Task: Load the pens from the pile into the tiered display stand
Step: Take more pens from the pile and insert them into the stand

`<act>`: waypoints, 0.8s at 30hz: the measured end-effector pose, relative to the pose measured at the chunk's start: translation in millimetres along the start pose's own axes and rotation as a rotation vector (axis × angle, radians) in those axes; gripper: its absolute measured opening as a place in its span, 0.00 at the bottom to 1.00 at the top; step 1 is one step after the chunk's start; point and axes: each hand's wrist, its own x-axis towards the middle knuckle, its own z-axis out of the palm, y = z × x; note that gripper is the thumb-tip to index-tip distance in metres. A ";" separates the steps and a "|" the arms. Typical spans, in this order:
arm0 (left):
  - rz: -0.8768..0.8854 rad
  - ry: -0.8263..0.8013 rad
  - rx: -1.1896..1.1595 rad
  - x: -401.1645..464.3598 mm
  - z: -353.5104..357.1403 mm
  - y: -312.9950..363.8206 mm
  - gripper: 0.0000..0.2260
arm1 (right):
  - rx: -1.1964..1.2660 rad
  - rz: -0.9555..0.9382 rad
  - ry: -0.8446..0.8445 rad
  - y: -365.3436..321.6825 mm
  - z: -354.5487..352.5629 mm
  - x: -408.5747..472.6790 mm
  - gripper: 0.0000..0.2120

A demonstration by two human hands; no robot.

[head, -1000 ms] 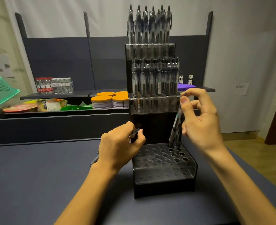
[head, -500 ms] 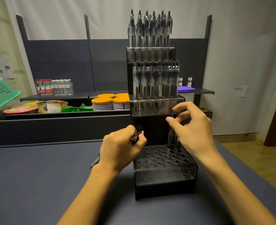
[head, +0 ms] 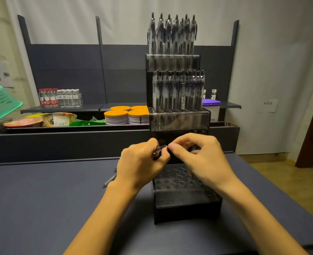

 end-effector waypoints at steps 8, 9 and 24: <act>0.026 -0.069 -0.043 2.7 -8.6 5.5 0.15 | 0.178 0.013 -0.068 -10.0 10.9 -4.3 0.04; 0.019 -0.079 -0.048 3.0 -9.9 6.4 0.15 | 0.187 0.021 -0.061 -11.2 11.1 -4.9 0.04; -0.070 -0.312 -0.107 7.7 -25.8 12.6 0.19 | 0.293 0.066 0.175 -8.9 -6.8 4.4 0.04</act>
